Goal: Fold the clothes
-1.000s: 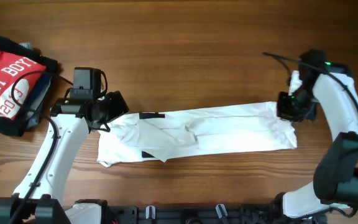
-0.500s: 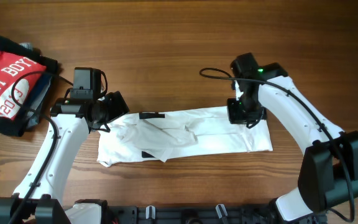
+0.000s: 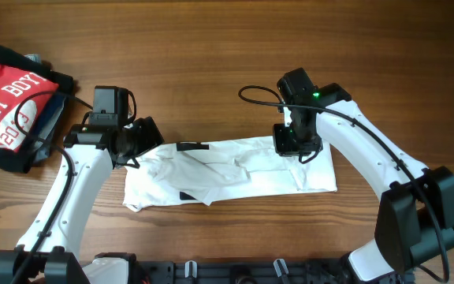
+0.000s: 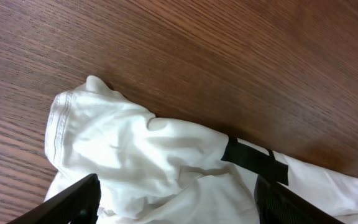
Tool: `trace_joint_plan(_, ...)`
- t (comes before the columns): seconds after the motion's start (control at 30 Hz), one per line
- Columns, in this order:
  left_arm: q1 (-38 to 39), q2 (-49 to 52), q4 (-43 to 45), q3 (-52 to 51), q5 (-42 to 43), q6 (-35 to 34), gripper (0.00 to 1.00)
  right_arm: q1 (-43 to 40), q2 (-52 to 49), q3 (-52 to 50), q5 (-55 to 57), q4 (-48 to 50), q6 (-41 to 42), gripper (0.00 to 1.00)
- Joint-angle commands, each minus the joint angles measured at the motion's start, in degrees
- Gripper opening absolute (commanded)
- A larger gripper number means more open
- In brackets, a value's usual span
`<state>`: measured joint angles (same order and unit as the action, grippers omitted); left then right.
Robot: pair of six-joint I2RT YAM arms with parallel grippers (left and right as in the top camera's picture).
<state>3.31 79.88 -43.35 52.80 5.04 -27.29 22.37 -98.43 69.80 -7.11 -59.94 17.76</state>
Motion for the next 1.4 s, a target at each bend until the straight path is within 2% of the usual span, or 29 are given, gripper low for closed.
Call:
trace_joint_plan(0.0,-0.2,-0.8,0.0,0.8,0.5,-0.1,0.79,0.3,0.4,1.0,-2.9,-0.3,0.0,0.22)
trace_joint_plan(0.13,-0.2,-0.8,0.0,0.8,0.5,-0.2,0.79,0.3,0.4,1.0,-8.0,0.6,-7.4,0.29)
trace_joint_plan(0.2,-0.2,-0.8,0.0,0.8,0.5,-0.1,0.79,0.3,0.4,1.0,-2.2,0.5,-5.6,0.30)
trace_joint_plan(0.27,-0.2,-0.8,0.0,0.8,0.5,-0.1,0.79,0.3,0.4,1.0,5.0,0.3,0.8,0.32)
trace_joint_plan(0.43,-0.2,-0.8,0.0,0.8,0.5,-0.1,0.79,0.3,0.4,-0.5,5.4,-1.1,1.9,0.31)
trace_joint_plan(0.7,-0.2,-0.8,0.0,0.8,0.5,-0.1,0.79,0.3,0.4,-11.3,5.4,6.6,4.4,0.29)
trace_joint_plan(0.8,-0.2,-0.8,-0.1,0.8,0.5,-0.1,0.79,0.3,0.4,-13.3,0.3,9.6,3.0,0.25)
trace_joint_plan(0.83,-0.2,-0.8,-0.1,0.8,0.5,-0.1,0.79,0.3,0.4,-13.5,-7.9,10.7,-2.1,0.25)
trace_joint_plan(0.93,-0.2,-0.8,-0.1,0.8,0.5,-0.1,0.79,0.3,0.4,-13.5,-20.1,11.1,-8.8,0.26)
trace_joint_plan(1.03,-0.2,-0.8,-0.1,0.8,0.5,-0.1,0.79,0.3,0.4,-13.5,-28.7,11.1,-11.8,0.26)
trace_joint_plan(1.27,-0.2,-0.8,-1.7,0.8,0.5,-0.1,0.82,0.3,0.5,-12.4,-26.8,11.5,-11.5,0.26)
trace_joint_plan(1.37,-0.2,-0.8,-5.1,0.8,-0.3,0.1,0.85,0.3,2.1,-9.5,-20.7,8.2,-10.8,0.24)
